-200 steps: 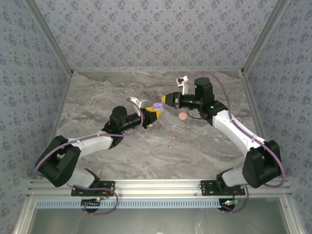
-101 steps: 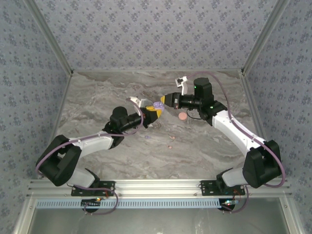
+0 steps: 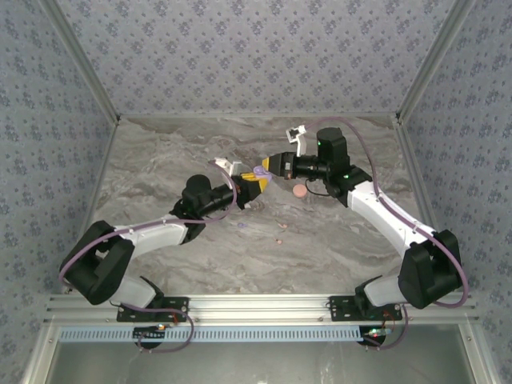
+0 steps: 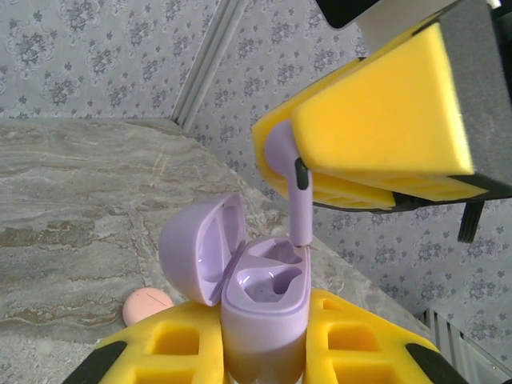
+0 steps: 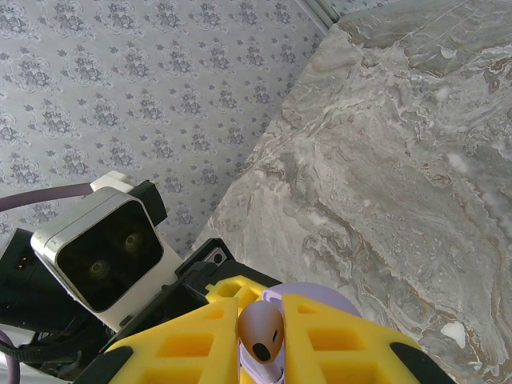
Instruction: Insert the wireless bluetooth earbuds into the charging case
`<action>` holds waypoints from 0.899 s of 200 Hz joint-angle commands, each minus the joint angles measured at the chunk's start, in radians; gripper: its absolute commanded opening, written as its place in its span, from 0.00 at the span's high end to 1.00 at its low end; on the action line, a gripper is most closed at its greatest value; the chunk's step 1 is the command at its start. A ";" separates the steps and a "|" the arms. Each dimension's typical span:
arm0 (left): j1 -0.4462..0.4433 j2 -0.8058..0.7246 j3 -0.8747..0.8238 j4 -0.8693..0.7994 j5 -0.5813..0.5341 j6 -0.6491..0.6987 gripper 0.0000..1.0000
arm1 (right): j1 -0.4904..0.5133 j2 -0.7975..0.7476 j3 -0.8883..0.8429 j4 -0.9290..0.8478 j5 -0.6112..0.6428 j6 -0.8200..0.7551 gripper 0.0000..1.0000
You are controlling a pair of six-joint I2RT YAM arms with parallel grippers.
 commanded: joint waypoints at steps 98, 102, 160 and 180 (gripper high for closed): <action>-0.012 0.009 0.034 0.094 -0.017 -0.031 0.81 | 0.008 0.007 0.030 0.002 0.008 -0.023 0.80; -0.012 0.009 0.034 0.094 -0.017 -0.031 0.81 | 0.008 0.007 0.030 0.001 0.008 -0.023 0.80; -0.014 0.003 0.031 0.094 -0.033 -0.028 0.81 | 0.012 0.008 0.030 -0.026 0.013 -0.039 0.80; -0.013 -0.003 0.027 0.094 -0.043 -0.025 0.82 | 0.012 0.008 0.030 -0.038 0.013 -0.045 0.80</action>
